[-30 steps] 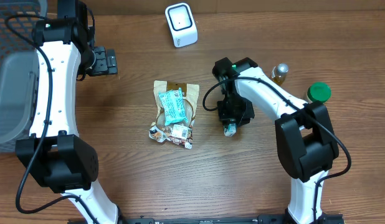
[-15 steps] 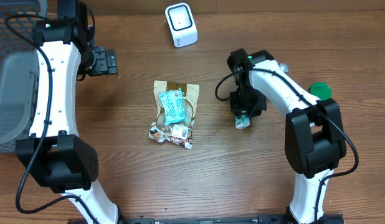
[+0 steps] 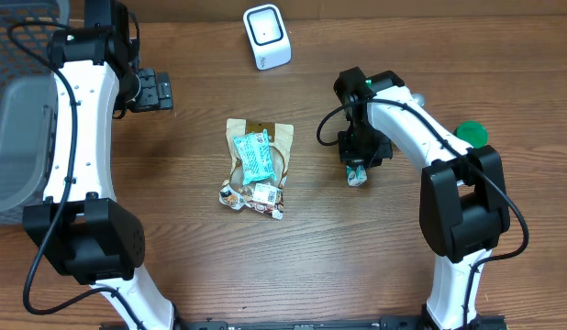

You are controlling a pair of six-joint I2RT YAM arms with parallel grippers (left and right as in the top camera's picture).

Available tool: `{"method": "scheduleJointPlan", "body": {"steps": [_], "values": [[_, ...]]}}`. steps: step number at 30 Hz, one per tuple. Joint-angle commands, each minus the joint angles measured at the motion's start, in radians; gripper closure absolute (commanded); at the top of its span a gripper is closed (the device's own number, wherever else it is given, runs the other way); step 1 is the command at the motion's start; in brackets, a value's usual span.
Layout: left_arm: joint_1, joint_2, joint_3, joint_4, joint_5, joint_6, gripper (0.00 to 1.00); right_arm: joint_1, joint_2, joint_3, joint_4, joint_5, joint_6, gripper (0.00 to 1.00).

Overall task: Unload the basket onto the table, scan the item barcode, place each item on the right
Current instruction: 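Grasp the small green-and-white box and lift it with the right gripper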

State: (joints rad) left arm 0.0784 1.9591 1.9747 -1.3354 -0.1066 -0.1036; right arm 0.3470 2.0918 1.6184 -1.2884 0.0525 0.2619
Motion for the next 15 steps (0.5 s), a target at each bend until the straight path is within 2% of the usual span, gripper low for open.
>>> {"method": "scheduleJointPlan", "body": {"steps": [1,7,15], "values": [[-0.007,-0.003,0.016,0.001,-0.005,0.011,0.0,-0.003,-0.014,0.028,0.02,0.032,-0.001,0.79],[-0.007,-0.003,0.016,0.001,-0.005,0.011,0.0,-0.007,-0.014,0.028,0.036,0.093,-0.001,0.83],[-0.007,-0.003,0.016,0.001,-0.005,0.011,0.0,-0.007,-0.014,0.028,0.058,0.094,-0.001,0.83]]}}
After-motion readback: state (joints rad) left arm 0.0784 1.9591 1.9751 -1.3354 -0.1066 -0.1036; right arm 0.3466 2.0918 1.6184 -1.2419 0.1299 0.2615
